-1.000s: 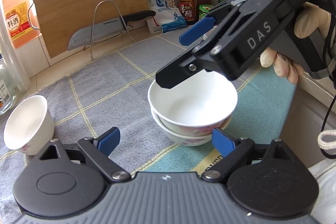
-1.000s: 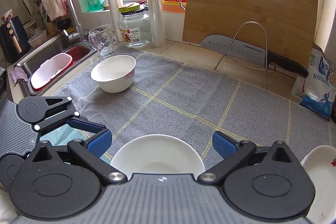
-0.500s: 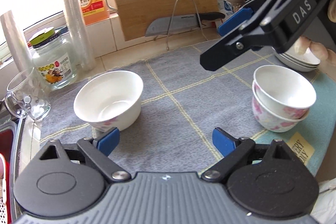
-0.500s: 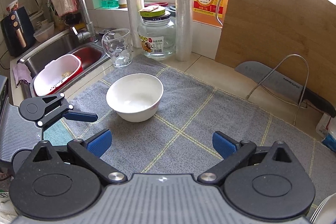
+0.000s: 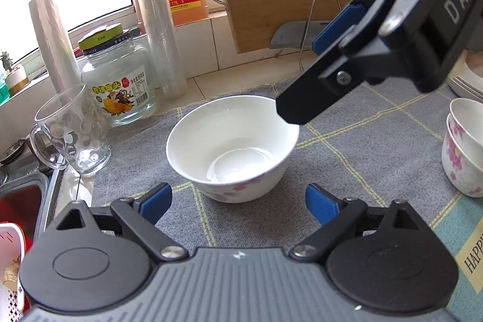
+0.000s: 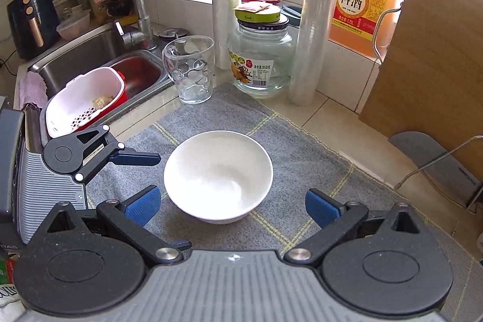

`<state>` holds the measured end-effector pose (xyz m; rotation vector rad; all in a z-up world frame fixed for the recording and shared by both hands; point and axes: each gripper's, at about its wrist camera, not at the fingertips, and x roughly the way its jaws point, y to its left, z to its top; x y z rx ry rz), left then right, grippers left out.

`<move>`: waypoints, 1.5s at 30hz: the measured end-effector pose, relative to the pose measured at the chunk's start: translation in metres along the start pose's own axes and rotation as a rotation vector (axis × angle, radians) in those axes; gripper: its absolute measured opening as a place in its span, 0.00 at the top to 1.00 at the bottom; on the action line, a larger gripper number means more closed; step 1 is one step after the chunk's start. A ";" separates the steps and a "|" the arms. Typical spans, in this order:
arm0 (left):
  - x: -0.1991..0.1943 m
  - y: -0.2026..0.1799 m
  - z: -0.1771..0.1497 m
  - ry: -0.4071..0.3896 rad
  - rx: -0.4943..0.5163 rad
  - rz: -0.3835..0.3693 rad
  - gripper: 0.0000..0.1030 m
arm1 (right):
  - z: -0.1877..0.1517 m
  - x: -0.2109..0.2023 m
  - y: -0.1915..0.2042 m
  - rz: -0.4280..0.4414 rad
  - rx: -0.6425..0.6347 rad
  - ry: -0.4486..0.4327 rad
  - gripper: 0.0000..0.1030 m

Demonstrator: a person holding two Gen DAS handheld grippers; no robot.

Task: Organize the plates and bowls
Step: 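Grasp the white bowl rim with the right gripper and lift it, then carry the white bowl with the right gripper over the two-bowl stack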

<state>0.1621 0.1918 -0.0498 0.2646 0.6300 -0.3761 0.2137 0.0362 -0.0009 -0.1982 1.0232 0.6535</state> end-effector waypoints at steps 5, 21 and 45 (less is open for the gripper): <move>0.011 0.008 0.002 -0.009 -0.017 0.000 0.08 | 0.008 0.022 -0.004 0.039 -0.001 0.034 0.00; 0.022 0.016 0.009 -0.040 -0.054 -0.086 0.10 | 0.022 0.074 -0.025 0.119 0.033 0.116 0.16; 0.021 0.017 0.010 -0.034 -0.066 -0.102 0.10 | 0.026 0.082 -0.027 0.160 0.052 0.137 0.24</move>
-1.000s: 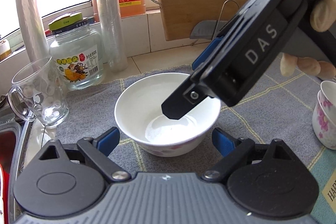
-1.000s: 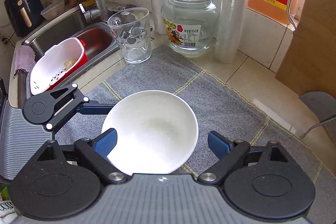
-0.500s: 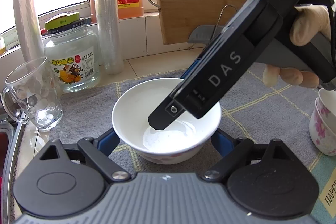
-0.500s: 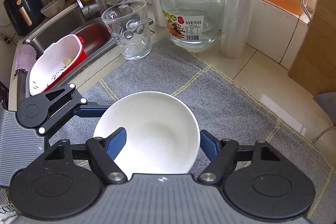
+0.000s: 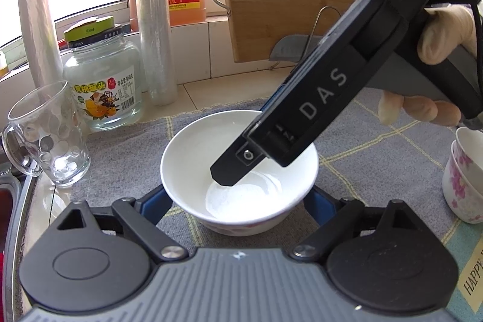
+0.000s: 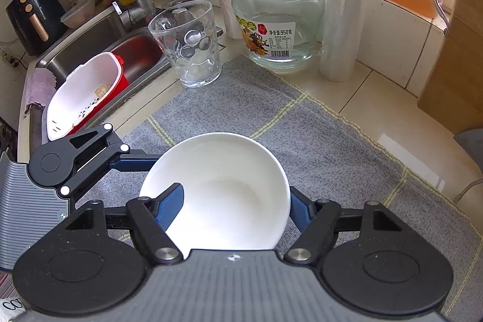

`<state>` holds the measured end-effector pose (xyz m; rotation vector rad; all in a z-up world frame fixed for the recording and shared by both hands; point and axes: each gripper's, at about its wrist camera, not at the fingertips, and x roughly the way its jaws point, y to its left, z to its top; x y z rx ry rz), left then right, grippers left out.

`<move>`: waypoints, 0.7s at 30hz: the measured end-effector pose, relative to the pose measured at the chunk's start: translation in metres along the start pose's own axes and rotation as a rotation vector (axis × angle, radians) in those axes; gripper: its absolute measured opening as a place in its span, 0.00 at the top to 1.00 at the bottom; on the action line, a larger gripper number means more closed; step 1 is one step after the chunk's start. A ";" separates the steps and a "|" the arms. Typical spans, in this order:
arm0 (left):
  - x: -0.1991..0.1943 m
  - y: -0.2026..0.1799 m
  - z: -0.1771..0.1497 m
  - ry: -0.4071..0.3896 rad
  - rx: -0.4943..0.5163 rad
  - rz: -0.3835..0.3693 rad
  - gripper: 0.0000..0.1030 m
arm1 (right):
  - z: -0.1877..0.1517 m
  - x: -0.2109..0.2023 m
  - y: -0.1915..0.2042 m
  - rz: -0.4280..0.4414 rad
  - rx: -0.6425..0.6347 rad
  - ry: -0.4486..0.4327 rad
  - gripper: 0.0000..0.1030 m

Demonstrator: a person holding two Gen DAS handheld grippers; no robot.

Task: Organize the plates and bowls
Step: 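Carry the white bowl with the right gripper over the two-bowl stack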

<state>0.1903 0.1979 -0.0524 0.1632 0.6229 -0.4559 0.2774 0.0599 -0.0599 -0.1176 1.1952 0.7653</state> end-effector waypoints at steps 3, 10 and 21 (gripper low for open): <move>-0.004 -0.002 0.001 0.009 0.004 -0.002 0.10 | -0.002 -0.004 0.002 0.008 0.003 -0.004 0.24; -0.021 -0.009 0.006 0.015 0.023 -0.011 0.10 | -0.010 -0.019 0.008 0.024 0.009 -0.016 0.24; -0.048 -0.026 0.009 0.016 0.036 -0.024 0.10 | -0.026 -0.049 0.022 0.044 0.013 -0.045 0.24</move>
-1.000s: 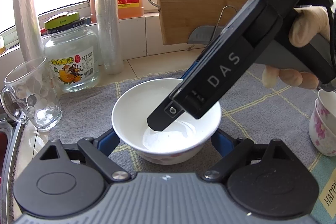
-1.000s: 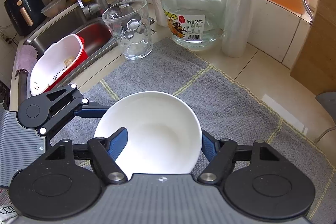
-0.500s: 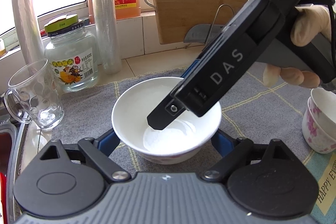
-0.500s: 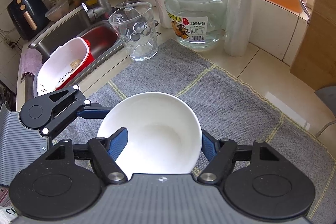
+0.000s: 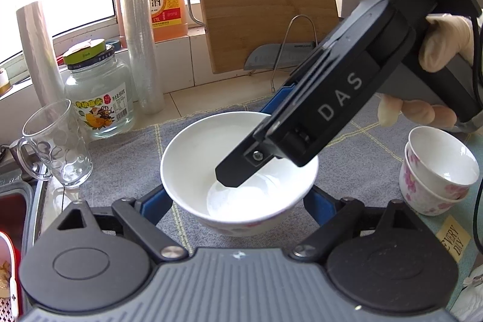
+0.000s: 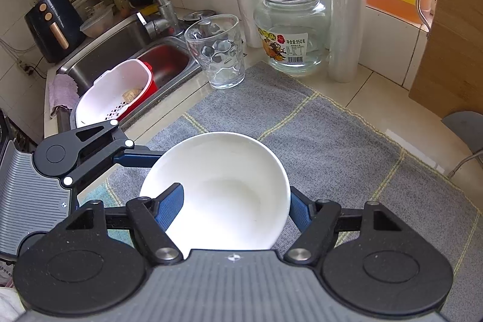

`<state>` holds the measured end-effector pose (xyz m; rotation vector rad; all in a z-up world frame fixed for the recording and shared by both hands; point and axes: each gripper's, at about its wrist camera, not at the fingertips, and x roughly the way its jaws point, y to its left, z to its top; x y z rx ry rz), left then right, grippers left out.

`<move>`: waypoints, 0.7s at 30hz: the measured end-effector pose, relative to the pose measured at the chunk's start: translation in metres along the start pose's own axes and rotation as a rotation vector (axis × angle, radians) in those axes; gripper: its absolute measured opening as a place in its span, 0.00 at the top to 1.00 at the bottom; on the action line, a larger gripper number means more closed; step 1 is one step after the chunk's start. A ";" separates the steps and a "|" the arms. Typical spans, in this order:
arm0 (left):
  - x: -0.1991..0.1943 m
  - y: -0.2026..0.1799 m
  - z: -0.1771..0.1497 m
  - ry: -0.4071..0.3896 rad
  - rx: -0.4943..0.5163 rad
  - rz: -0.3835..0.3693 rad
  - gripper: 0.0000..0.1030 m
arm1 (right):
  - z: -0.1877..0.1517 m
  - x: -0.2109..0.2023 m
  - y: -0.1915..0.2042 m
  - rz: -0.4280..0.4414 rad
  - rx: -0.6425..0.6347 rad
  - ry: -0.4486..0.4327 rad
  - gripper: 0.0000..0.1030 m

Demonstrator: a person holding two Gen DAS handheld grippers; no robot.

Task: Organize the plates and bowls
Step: 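Carry the white bowl with the right gripper over the two-bowl stack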

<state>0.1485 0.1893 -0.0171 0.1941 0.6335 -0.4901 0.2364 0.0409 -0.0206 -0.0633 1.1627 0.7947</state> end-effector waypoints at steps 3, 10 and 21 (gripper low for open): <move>-0.007 -0.005 0.000 0.003 0.003 -0.007 0.10 | -0.007 -0.009 0.004 0.004 -0.002 -0.010 0.24; -0.024 -0.023 -0.003 0.010 0.015 -0.019 0.10 | -0.025 -0.026 0.012 0.008 0.007 -0.025 0.24; -0.046 -0.053 -0.003 0.008 0.074 -0.058 0.10 | -0.061 -0.061 0.022 -0.008 0.032 -0.065 0.24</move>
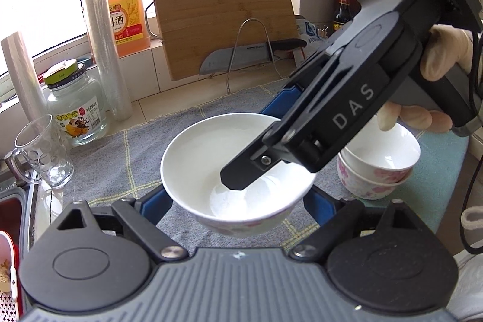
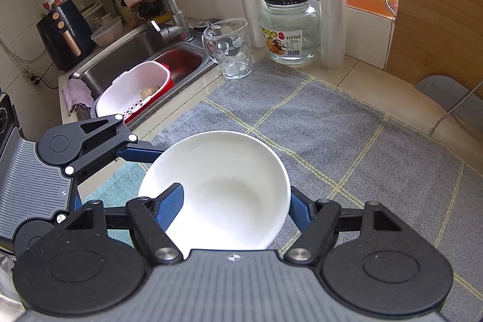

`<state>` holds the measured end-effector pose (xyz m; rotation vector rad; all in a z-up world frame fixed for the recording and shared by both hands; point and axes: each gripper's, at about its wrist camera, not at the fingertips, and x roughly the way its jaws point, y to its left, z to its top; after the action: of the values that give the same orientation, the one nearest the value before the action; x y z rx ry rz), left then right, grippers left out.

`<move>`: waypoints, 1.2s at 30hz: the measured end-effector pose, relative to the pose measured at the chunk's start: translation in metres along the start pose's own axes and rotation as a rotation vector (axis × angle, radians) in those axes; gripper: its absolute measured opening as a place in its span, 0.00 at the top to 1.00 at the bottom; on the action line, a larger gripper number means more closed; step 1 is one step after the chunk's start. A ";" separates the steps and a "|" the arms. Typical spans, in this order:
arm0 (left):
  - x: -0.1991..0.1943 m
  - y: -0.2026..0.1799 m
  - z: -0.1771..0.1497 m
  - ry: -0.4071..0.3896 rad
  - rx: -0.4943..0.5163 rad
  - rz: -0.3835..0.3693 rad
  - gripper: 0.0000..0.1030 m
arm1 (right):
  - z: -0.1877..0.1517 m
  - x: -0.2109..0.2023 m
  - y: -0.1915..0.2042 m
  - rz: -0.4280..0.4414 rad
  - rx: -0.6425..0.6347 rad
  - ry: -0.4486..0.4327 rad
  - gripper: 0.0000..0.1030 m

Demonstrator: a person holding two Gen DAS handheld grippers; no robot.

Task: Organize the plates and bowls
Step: 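Carry the white bowl with the right gripper over the two-bowl stack, then lower the bowl onto the bowl stack and open the right gripper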

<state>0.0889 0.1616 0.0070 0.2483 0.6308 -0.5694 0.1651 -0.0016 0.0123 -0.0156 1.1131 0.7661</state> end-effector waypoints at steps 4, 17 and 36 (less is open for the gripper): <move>-0.001 -0.011 0.005 -0.005 0.024 -0.035 0.10 | -0.013 -0.019 -0.002 -0.019 0.020 -0.017 0.24; 0.013 -0.061 0.039 -0.058 0.129 -0.159 0.10 | -0.053 -0.078 -0.028 -0.154 0.103 -0.072 0.24; 0.056 -0.100 0.050 -0.003 0.154 -0.286 0.10 | -0.104 -0.105 -0.069 -0.243 0.226 -0.054 0.24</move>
<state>0.0929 0.0361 0.0070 0.3040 0.6244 -0.8956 0.0979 -0.1496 0.0241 0.0590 1.1168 0.4197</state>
